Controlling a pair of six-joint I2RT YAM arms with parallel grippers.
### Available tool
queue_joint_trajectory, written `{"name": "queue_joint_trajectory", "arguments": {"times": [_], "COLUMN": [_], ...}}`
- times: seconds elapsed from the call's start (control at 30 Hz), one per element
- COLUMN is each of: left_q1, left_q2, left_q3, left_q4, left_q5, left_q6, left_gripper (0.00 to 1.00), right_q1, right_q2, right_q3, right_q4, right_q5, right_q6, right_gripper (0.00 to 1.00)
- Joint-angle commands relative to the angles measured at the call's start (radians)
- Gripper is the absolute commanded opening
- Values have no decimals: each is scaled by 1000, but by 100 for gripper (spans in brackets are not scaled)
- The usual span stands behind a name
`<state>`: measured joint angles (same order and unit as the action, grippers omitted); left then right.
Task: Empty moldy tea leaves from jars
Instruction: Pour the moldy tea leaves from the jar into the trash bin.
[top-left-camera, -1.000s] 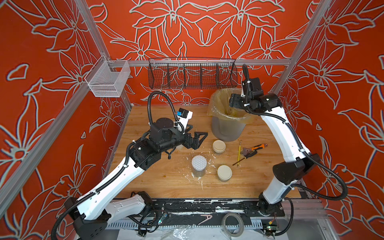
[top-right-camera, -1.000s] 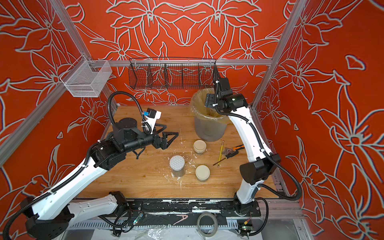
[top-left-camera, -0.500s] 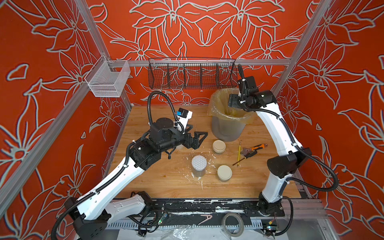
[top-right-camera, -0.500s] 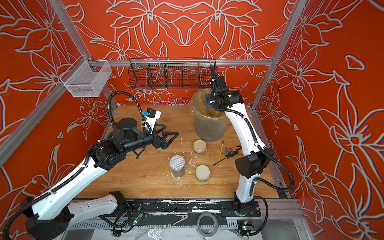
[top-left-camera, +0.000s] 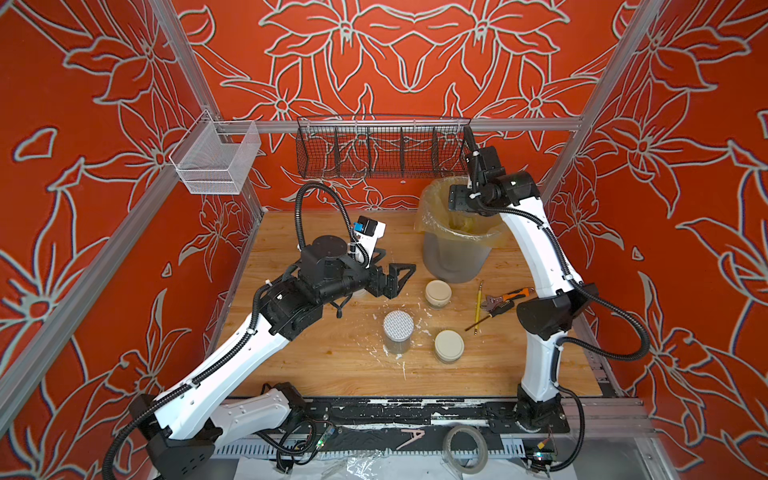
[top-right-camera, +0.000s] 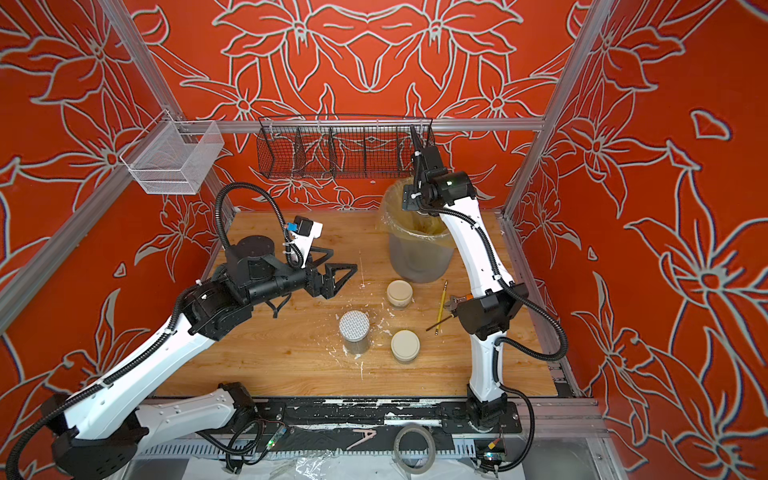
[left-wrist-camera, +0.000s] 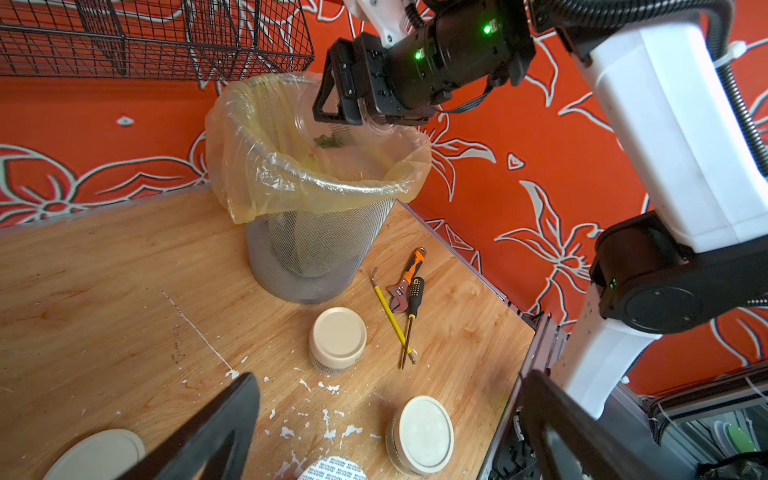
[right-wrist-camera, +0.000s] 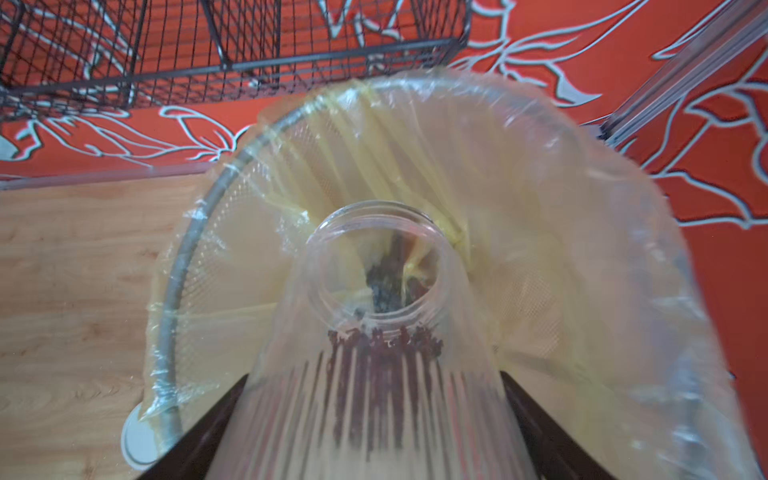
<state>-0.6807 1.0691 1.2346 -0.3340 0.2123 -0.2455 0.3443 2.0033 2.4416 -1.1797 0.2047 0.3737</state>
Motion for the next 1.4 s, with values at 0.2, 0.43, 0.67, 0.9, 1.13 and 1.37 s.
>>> {"name": "queue_joint_trajectory", "arguments": {"times": [0.2,0.43,0.67,0.9,1.13,1.37], "left_q1": [-3,-3,16,51,64,67], "left_q2": [16,156,419,634,794,942], "left_q3": [-54,-16,134,366,556,753], "left_q4": [189,293,477,562,550,500], "left_q5": [68,30,137,225,272,374], "left_q6": [298,688,874,881,909,927], "left_gripper": [97,97,97,97,97,97], "right_q1": [-2,-38,-54,-72,-89,-92], "right_q2": [-21,-79,-193,-305,-329,-321], "right_q3": [34,-28,-192,-209,-187,-174], "right_q4": [-7,8,129,174,160,137], "right_q5": [47,18,-29,-116,-261,-330], "right_q6": [-16,49,73,104,136,122], "right_gripper": [0,2,2,3,3,3]}}
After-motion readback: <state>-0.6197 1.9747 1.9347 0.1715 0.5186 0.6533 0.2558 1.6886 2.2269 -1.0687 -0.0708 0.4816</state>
